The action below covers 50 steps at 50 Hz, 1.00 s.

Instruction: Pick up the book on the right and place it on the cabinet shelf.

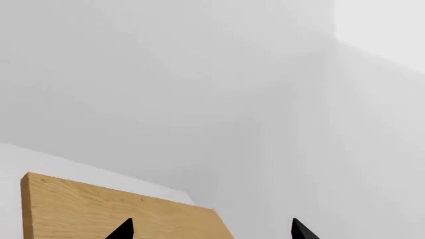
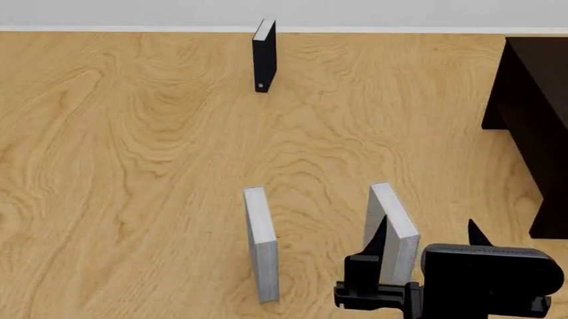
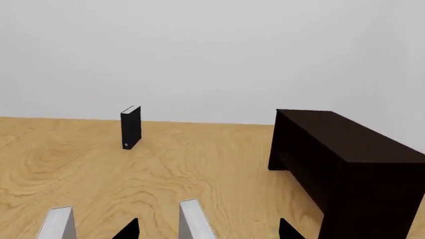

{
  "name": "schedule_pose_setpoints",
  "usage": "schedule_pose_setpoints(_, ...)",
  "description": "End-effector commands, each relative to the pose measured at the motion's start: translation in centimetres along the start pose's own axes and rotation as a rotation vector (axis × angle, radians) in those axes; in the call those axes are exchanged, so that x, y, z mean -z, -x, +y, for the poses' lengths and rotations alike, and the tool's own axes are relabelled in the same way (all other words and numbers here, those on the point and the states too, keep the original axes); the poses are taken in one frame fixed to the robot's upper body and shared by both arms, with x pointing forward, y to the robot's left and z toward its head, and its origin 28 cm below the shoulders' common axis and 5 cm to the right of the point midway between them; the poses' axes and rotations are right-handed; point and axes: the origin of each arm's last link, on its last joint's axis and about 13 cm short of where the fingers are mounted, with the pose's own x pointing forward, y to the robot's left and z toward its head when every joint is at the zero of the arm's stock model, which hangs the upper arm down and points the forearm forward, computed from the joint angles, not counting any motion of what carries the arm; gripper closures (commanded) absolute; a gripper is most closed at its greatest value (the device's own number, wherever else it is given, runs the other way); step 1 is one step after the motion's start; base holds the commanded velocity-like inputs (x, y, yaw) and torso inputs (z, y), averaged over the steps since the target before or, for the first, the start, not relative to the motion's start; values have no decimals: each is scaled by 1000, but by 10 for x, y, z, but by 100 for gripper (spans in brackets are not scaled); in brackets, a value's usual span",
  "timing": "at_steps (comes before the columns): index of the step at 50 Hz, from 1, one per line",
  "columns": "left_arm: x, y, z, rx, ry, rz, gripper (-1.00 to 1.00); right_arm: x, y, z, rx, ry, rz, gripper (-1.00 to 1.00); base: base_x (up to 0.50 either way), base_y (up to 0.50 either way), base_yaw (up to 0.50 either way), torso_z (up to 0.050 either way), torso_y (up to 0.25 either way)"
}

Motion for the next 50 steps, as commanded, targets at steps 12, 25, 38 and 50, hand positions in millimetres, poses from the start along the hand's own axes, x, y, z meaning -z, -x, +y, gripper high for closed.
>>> schedule_pose_setpoints(12, -5, 1, 2, -20, -29, -47, -100, -8, 5, -4, 16, 10, -15, -100, 0, 0, 0, 40, 28)
schedule_pose_setpoints(25, -4, 3, 2, -10, -44, -66, -100, -14, 6, -4, 10, 10, -2, -100, 0, 0, 0, 36, 25)
schedule_pose_setpoints(38, -3, 3, 1, 3, -62, -65, -100, -16, 7, -7, 7, 11, 3, -100, 151, 0, 0, 0, 0)
schedule_pose_setpoints(50, -2, 3, 0, 9, -72, -65, -100, -18, 5, -8, 36, 59, 8, -100, 237, 0, 0, 0, 0)
